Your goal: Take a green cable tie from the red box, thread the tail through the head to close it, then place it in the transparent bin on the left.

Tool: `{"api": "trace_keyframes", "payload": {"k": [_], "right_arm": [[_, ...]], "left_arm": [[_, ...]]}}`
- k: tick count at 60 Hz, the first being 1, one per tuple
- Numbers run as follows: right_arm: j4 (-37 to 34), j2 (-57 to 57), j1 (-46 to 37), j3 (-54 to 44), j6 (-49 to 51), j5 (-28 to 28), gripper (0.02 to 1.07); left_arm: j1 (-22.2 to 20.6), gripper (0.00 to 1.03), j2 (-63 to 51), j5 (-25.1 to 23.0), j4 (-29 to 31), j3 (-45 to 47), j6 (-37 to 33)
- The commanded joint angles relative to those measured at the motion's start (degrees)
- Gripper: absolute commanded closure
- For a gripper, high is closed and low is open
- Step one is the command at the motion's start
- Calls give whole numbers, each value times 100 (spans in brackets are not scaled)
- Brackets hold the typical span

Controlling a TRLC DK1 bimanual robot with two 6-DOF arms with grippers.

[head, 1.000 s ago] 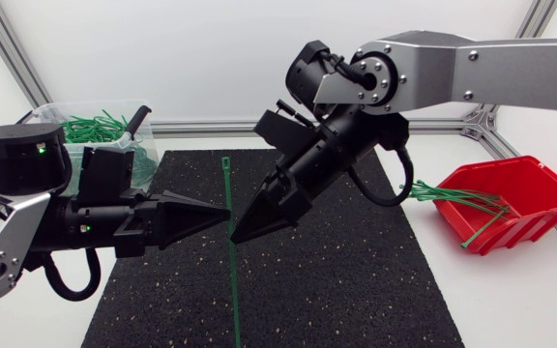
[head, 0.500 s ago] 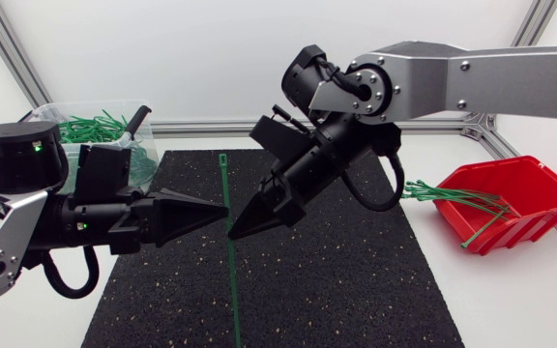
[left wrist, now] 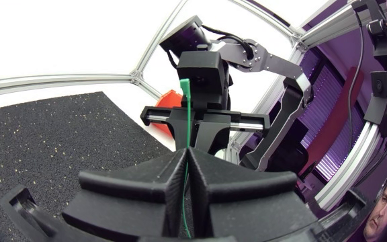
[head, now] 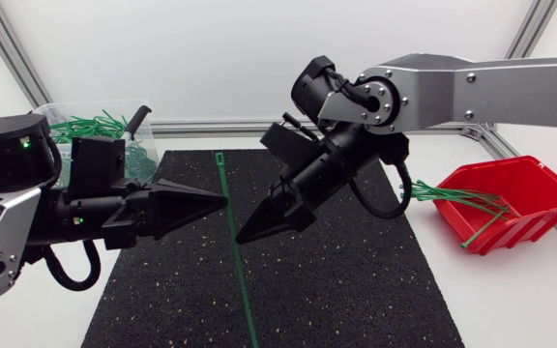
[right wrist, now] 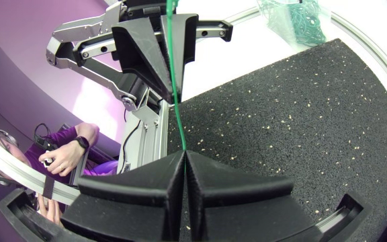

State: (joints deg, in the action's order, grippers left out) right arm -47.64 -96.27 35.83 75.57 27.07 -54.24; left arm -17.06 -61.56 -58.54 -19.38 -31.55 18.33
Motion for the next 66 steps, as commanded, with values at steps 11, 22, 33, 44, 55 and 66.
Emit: {"api": "trace_keyframes", "payload": {"k": [11, 22, 33, 44, 55, 66], "right_arm": [[106, 82, -77, -271, -18, -96, 101], [123, 187, -103, -288, -9, -219, 86], [79, 267, -121, -315, 0, -359, 70], [97, 434, -121, -332, -26, -491, 70], [141, 328, -121, -227, -97, -491, 71], [229, 152, -138, -69, -185, -482, 71]], "left_arm": [[-8, 99, -67, -140, -181, 61, 154], [-17, 99, -75, -157, -198, 79, 154], [27, 99, -93, -157, -224, 88, 154], [27, 99, -207, -157, -348, 132, 145], [-8, 99, -198, -166, -374, 140, 154], [-17, 99, -163, -175, -374, 158, 162]]}}
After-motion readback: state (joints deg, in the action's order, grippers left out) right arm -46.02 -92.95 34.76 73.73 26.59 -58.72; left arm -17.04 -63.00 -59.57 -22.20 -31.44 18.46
